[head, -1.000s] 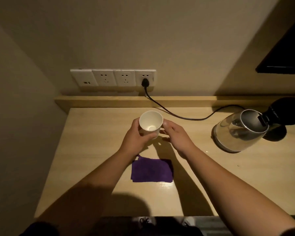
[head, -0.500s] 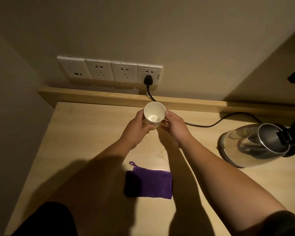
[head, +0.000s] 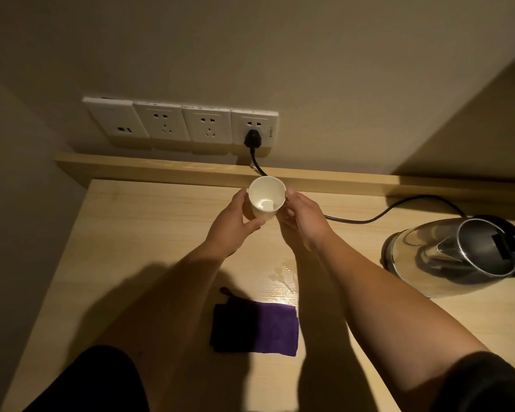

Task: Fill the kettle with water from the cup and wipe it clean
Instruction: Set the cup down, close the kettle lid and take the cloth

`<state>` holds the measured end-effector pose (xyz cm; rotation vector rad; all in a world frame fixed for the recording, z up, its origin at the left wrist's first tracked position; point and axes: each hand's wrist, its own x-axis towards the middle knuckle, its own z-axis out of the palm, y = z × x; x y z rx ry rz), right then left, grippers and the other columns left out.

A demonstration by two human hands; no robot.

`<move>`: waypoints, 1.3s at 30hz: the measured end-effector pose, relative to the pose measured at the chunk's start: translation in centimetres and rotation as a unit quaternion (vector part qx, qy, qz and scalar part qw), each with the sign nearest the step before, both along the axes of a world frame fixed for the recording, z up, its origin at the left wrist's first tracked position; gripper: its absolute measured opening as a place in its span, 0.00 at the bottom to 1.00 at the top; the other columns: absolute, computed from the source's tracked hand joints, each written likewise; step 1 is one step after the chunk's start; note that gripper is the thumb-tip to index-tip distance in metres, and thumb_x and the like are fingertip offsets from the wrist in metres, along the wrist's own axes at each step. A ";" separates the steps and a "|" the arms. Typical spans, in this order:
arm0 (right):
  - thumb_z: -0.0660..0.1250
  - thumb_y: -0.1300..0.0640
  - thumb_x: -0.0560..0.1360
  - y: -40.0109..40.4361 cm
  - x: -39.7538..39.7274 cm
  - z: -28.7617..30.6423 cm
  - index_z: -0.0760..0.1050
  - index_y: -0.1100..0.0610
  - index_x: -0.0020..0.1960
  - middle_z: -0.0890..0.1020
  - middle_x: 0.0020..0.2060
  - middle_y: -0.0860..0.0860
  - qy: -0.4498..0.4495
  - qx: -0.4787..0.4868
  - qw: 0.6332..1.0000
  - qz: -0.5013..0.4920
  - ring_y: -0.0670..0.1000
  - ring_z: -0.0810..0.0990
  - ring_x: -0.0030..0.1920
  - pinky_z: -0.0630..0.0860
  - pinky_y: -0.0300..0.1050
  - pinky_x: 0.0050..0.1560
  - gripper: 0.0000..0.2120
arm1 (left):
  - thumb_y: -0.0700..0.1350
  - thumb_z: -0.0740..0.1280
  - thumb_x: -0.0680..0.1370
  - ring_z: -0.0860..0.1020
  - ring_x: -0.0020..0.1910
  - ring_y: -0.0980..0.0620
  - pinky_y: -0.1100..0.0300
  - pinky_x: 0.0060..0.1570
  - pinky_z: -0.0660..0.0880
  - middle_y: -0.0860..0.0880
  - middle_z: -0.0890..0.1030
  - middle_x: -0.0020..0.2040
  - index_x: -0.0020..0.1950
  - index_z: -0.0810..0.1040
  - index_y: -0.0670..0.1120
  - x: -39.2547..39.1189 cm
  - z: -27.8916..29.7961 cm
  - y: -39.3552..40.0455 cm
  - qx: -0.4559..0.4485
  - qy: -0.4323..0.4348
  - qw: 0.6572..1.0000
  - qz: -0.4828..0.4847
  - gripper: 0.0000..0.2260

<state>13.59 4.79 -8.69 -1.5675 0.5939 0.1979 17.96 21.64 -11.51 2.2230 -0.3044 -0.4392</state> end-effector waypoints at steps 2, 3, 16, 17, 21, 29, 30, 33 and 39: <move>0.57 0.38 0.80 0.0 -0.4 0.3 0.80 0.42 0.58 0.80 0.62 0.50 -0.005 -0.006 1.000 0.000 0.53 0.76 0.64 0.70 0.54 0.69 0.17 | 0.53 0.70 0.76 0.66 0.72 0.48 0.55 0.65 0.66 0.52 0.64 0.76 0.77 0.54 0.53 -0.3 0.2 0.8 0.042 -0.002 0.999 -0.003 0.36; 0.56 0.38 0.80 0.0 -0.6 0.4 0.77 0.45 0.64 0.79 0.64 0.50 -0.007 -0.025 1.000 -0.002 0.52 0.75 0.64 0.70 0.54 0.69 0.20 | 0.54 0.69 0.77 0.65 0.73 0.48 0.53 0.66 0.65 0.51 0.62 0.77 0.78 0.54 0.52 -0.6 0.3 1.2 0.072 -0.005 0.997 -0.003 0.35; 0.49 0.39 0.82 1.1 -12.6 3.7 0.56 0.51 0.79 0.54 0.80 0.54 0.009 -0.603 0.761 0.239 0.57 0.48 0.79 0.44 0.56 0.77 0.29 | 0.65 0.49 0.79 0.46 0.78 0.45 0.44 0.74 0.43 0.47 0.52 0.80 0.79 0.51 0.50 -10.2 6.3 6.3 0.381 -0.185 0.898 -0.118 0.32; 0.48 0.38 0.82 1.3 -13.4 3.9 0.54 0.51 0.79 0.53 0.80 0.54 0.009 -0.616 0.746 0.255 0.57 0.47 0.80 0.42 0.56 0.76 0.30 | 0.65 0.48 0.79 0.46 0.78 0.45 0.44 0.74 0.42 0.47 0.51 0.80 0.79 0.51 0.50 -10.6 6.8 6.3 0.382 -0.190 0.895 -0.129 0.32; 0.46 0.37 0.81 1.7 -16.5 4.9 0.51 0.53 0.80 0.51 0.80 0.55 -0.002 -0.645 0.711 0.279 0.58 0.46 0.80 0.36 0.56 0.74 0.32 | 0.65 0.49 0.79 0.45 0.78 0.45 0.43 0.75 0.41 0.47 0.51 0.80 0.79 0.50 0.49 -12.3 8.4 6.2 0.380 -0.213 0.891 -0.129 0.33; 0.45 0.37 0.81 -1.5 -20.6 6.6 0.49 0.53 0.80 0.51 0.80 0.55 -0.001 -0.667 0.702 0.250 0.58 0.46 0.80 0.36 0.55 0.74 0.33 | 0.65 0.48 0.79 0.46 0.78 0.45 0.45 0.74 0.40 0.47 0.53 0.80 0.79 0.51 0.48 -15.5 9.6 4.2 0.367 -0.255 0.885 -0.131 0.33; 0.45 0.37 0.81 -2.0 -21.1 6.7 0.49 0.53 0.80 0.51 0.80 0.55 0.000 -0.667 0.703 0.246 0.58 0.46 0.80 0.37 0.55 0.75 0.33 | 0.65 0.48 0.79 0.46 0.78 0.45 0.45 0.74 0.41 0.47 0.53 0.80 0.79 0.51 0.48 -15.9 9.7 3.9 0.361 -0.257 0.886 -0.137 0.33; 0.47 0.38 0.82 -3.9 -22.9 6.9 0.51 0.54 0.80 0.54 0.80 0.56 -0.006 -0.657 0.718 0.230 0.58 0.48 0.79 0.42 0.56 0.76 0.32 | 0.64 0.48 0.79 0.48 0.78 0.46 0.45 0.75 0.43 0.47 0.54 0.79 0.79 0.52 0.48 -17.1 10.2 2.2 0.350 -0.262 0.888 -0.144 0.32; 0.42 0.36 0.79 -9.3 -26.8 7.4 0.57 0.56 0.78 0.62 0.78 0.56 -0.046 -0.629 0.753 0.186 0.57 0.56 0.78 0.48 0.55 0.78 0.35 | 0.61 0.51 0.80 0.53 0.77 0.46 0.46 0.75 0.49 0.47 0.58 0.78 0.78 0.55 0.48 -19.6 11.4 -3.4 0.321 -0.282 0.894 -0.136 0.29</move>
